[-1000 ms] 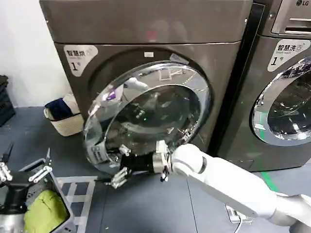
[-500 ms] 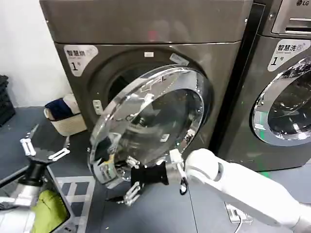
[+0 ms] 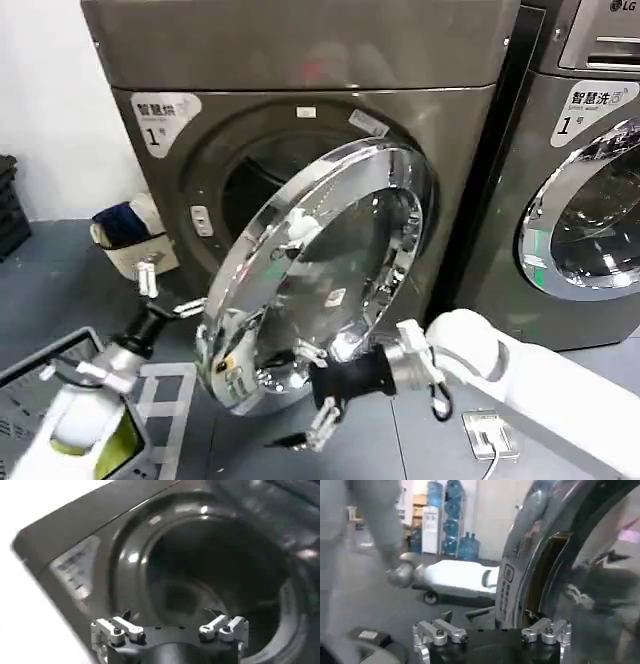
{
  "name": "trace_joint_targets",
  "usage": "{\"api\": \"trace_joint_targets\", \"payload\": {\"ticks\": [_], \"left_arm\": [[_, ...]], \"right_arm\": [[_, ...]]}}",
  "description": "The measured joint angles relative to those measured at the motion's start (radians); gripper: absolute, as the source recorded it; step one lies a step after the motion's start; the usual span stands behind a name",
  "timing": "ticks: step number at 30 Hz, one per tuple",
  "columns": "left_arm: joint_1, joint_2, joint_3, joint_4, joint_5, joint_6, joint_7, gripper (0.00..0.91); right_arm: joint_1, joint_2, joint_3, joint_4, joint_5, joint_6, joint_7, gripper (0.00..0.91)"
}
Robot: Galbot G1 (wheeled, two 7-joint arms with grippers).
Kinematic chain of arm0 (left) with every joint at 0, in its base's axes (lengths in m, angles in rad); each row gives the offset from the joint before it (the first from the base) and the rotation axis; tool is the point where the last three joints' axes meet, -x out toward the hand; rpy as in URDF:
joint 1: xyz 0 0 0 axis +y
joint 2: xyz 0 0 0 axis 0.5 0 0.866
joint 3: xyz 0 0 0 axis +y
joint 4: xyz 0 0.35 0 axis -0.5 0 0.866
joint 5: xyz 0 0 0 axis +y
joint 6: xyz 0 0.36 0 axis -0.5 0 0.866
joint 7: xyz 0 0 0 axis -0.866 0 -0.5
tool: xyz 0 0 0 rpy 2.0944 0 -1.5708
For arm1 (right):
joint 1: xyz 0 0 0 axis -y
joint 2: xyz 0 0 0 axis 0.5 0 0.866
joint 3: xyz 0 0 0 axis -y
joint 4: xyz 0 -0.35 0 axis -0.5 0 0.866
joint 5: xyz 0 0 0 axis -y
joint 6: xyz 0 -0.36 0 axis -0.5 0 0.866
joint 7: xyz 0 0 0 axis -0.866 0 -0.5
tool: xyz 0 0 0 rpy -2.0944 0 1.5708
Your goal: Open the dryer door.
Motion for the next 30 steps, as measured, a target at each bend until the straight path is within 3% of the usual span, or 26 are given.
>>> {"api": "trace_joint_targets", "payload": {"ticks": [9,16,21,30], "left_arm": [[-0.053,0.028,0.126,0.017,0.005,-0.131,0.072,0.907],[-0.106,0.031,0.233,0.003,-0.016,-0.143,0.085,0.907],[-0.151,0.018,0.309,0.002,-0.017,-0.145,0.085,0.907],[-0.232,-0.02,0.462,0.02,-0.029,-0.144,0.081,0.907]], "right_arm": [[-0.305,-0.075,0.372,0.008,0.017,0.028,0.037,0.907],[-0.575,-0.049,0.696,0.006,-0.034,0.059,0.086,0.907],[-0.836,0.036,0.991,0.007,-0.088,0.132,0.081,0.907],[-1.175,0.324,1.434,-0.013,-0.273,0.271,0.254,0.907]]}}
